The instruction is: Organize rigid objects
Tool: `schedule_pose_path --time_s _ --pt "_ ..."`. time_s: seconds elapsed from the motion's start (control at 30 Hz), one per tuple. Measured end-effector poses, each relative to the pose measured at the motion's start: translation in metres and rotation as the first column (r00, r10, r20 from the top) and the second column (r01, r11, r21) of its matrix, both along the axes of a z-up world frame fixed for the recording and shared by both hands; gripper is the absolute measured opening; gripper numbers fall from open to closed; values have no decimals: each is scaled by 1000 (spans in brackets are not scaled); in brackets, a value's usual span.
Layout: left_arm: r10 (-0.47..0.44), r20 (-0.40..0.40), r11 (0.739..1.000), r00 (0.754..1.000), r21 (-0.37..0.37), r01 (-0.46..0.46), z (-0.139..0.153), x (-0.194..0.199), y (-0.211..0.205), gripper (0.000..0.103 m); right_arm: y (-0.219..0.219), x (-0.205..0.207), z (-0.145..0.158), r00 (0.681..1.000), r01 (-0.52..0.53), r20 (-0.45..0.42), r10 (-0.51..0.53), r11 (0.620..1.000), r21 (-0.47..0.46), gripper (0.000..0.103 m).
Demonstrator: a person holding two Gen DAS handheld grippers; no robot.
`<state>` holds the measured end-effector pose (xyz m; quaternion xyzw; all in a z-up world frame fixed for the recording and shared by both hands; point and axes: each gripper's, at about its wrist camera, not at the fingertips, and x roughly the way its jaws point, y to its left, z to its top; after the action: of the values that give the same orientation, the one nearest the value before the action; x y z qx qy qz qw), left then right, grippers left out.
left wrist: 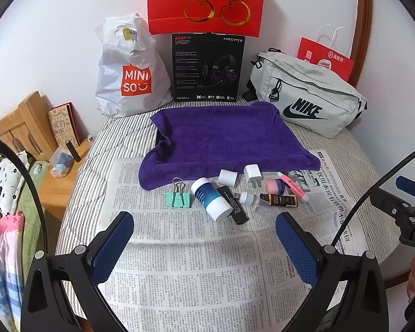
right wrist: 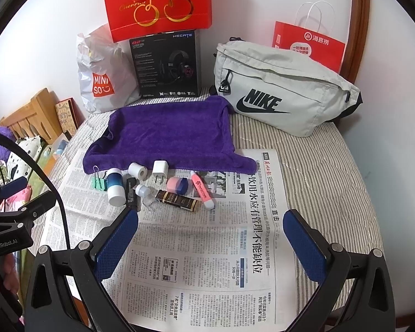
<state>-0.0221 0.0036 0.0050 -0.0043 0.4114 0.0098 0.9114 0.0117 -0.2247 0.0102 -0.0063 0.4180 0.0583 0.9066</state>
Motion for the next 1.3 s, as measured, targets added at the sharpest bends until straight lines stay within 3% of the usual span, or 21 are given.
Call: schedule_pose_path --time_s 0.43,0.57,0.7,0.83,1.3 --pt "-15 -24 1000 1000 -3 15 -8 15 4 103 2 7 -5 1000 -10 -6 10 1000 11 103" --pt "-29 -53 999 998 -43 27 -19 25 12 103 5 12 -11 1000 -18 -12 18 1000 14 103" --pt "-5 -64 1000 998 8 6 -29 33 13 103 6 20 -20 1000 -19 -18 19 1000 8 103" --pt "14 -77 998 997 57 -9 -44 44 21 103 5 28 -29 999 -19 -30 20 999 27 103" --pt "75 -155 997 985 28 -72 -108 89 59 102 -5 55 -66 995 0 -101 0 1000 -2 103"
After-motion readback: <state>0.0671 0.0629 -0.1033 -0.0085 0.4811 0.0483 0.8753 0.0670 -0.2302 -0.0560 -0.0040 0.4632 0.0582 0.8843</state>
